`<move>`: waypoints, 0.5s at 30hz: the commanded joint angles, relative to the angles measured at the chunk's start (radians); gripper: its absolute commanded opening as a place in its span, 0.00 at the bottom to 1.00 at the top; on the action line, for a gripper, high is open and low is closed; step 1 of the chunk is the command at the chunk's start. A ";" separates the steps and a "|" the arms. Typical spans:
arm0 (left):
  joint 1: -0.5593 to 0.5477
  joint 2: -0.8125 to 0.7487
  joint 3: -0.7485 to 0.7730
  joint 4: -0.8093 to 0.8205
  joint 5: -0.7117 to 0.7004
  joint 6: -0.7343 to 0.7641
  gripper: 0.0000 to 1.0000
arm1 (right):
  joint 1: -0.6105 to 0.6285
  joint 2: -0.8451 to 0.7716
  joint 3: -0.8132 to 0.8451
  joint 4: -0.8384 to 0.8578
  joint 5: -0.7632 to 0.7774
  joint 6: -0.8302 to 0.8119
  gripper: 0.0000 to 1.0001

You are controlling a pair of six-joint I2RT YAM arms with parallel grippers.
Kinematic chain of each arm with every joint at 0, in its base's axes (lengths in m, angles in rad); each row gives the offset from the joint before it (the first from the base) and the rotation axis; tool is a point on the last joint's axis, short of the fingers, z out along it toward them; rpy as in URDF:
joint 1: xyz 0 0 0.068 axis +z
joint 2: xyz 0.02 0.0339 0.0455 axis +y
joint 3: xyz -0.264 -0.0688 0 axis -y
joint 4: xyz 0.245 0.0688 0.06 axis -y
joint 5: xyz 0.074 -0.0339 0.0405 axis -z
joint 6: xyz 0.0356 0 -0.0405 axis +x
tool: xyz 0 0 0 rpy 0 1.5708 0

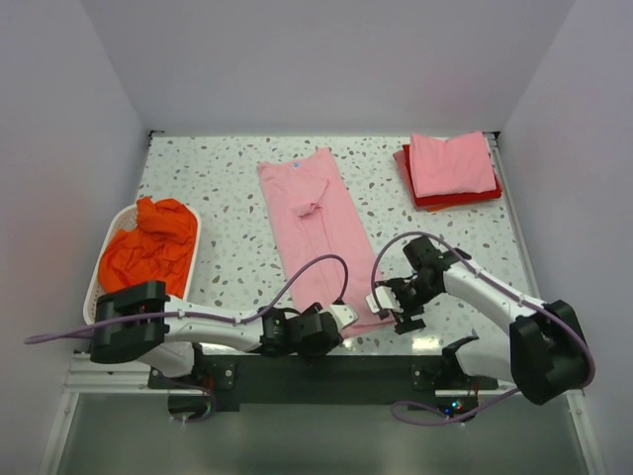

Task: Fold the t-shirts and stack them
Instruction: Fold the tshirt

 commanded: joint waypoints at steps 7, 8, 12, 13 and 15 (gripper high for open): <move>-0.006 0.080 0.028 0.020 -0.029 -0.083 0.28 | 0.136 -0.052 -0.080 0.164 0.107 0.039 0.78; -0.008 0.078 0.024 0.023 -0.024 -0.083 0.27 | 0.148 -0.048 -0.082 0.172 0.118 0.045 0.77; -0.008 0.044 -0.002 0.040 0.017 -0.098 0.22 | 0.185 -0.026 -0.100 0.212 0.175 0.053 0.66; -0.006 0.037 -0.008 0.044 0.022 -0.103 0.21 | 0.185 -0.025 -0.103 0.216 0.183 0.053 0.62; -0.006 0.011 -0.029 0.063 0.037 -0.114 0.18 | 0.185 -0.029 -0.111 0.227 0.198 0.054 0.48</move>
